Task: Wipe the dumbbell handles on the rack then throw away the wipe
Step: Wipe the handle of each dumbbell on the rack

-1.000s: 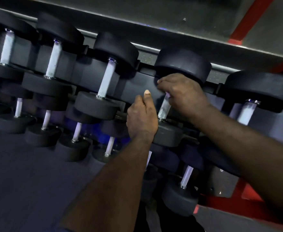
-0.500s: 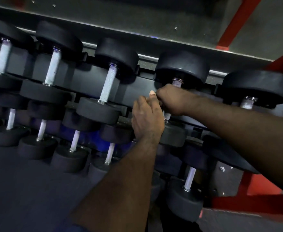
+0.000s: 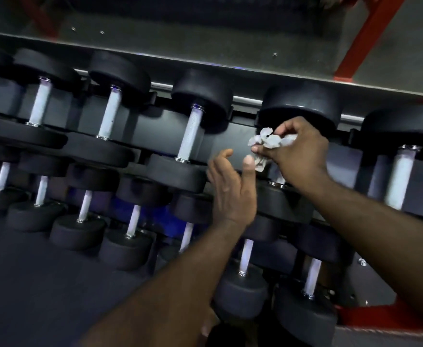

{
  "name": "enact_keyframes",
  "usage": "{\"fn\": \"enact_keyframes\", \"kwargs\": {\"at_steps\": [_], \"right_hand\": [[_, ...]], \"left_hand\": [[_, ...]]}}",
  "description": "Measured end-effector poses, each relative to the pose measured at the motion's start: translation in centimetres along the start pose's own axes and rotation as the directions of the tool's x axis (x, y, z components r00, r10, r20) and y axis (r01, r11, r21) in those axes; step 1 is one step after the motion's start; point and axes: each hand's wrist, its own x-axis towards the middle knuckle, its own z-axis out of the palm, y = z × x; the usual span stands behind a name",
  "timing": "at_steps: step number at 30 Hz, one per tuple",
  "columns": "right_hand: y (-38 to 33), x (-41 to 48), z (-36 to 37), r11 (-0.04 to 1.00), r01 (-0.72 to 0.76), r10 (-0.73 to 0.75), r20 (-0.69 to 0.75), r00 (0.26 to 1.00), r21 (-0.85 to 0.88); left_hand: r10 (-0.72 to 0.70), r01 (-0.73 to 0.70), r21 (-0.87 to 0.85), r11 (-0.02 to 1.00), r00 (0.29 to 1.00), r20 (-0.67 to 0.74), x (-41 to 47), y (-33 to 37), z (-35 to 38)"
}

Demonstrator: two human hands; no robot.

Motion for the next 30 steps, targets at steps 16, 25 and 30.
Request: {"fn": "enact_keyframes", "kwargs": {"at_steps": [16,25,30], "right_hand": [[-6.4,-2.1,10.5,0.852,-0.399,0.333,0.236,0.913,0.34],[-3.9,-1.1,14.1,0.95,-0.202,0.271,0.312,0.911,-0.237],[-4.2,-1.0,13.7,0.908,-0.396,0.361,0.732,0.578,-0.134]], "left_hand": [[-0.631,0.635,0.173,0.753,0.771,-0.082,16.0,-8.1,-9.6],[-0.683,0.709,0.191,0.679,0.705,-0.191,14.9,-6.1,-10.4],[-0.669,0.686,0.224,0.692,0.726,-0.157,15.1,-5.7,-10.5]]}}
